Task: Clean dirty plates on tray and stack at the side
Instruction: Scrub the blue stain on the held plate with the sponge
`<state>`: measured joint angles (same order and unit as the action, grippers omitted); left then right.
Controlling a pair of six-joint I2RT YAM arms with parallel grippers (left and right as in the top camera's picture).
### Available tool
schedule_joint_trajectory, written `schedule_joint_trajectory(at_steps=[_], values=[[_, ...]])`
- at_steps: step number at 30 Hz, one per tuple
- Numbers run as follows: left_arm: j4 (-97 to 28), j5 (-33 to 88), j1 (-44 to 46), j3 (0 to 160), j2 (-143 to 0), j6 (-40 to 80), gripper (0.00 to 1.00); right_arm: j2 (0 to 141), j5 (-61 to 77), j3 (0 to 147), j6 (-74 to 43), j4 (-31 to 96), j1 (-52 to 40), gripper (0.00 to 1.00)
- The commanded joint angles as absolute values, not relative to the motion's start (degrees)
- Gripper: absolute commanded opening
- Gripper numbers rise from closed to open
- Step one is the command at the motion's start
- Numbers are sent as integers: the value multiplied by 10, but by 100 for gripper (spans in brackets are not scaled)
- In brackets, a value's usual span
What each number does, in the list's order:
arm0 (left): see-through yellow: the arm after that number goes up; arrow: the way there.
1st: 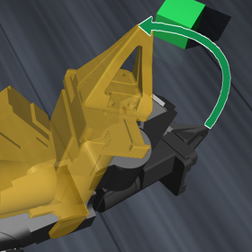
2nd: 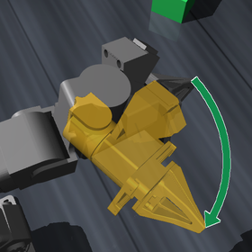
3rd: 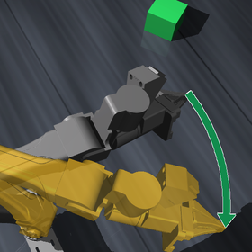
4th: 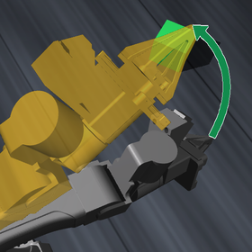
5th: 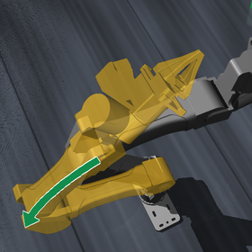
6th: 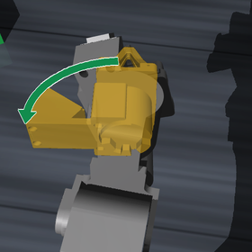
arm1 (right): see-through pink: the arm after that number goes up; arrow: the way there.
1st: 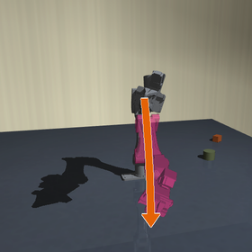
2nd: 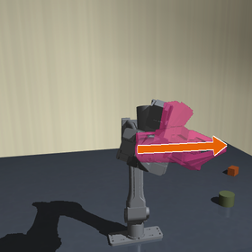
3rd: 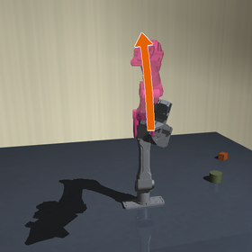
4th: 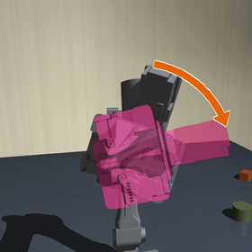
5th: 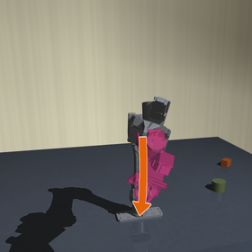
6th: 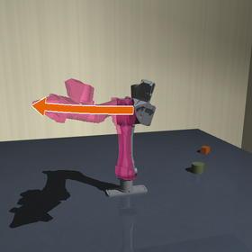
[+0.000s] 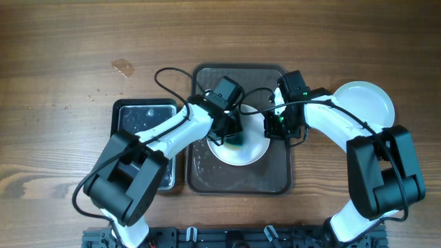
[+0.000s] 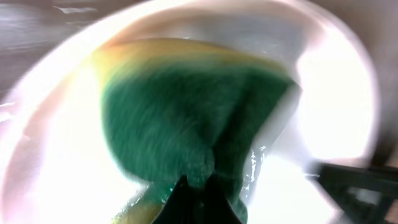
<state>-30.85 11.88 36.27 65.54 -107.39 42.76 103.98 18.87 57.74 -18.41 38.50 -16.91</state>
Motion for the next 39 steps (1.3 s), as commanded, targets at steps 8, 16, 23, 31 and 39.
schedule_joint_trajectory(at_steps=[8, 16, 23, 31, 39], values=[[-224, 274, 436, 646, -1126, 440, 4, 1060, 154, 564, -197, 386, -172, 4], [-352, 196, 397, 646, -1110, 437, 4, 1060, 154, 564, -195, 387, -172, 4], [-481, -54, 342, 646, -1049, 435, 4, 1060, 154, 564, -195, 386, -172, 4], [-433, 24, 328, 646, -1048, 422, 4, 1060, 154, 564, -195, 385, -172, 4], [-264, 187, 411, 636, -1061, 429, 4, 1060, 154, 564, -195, 384, -172, 4]])
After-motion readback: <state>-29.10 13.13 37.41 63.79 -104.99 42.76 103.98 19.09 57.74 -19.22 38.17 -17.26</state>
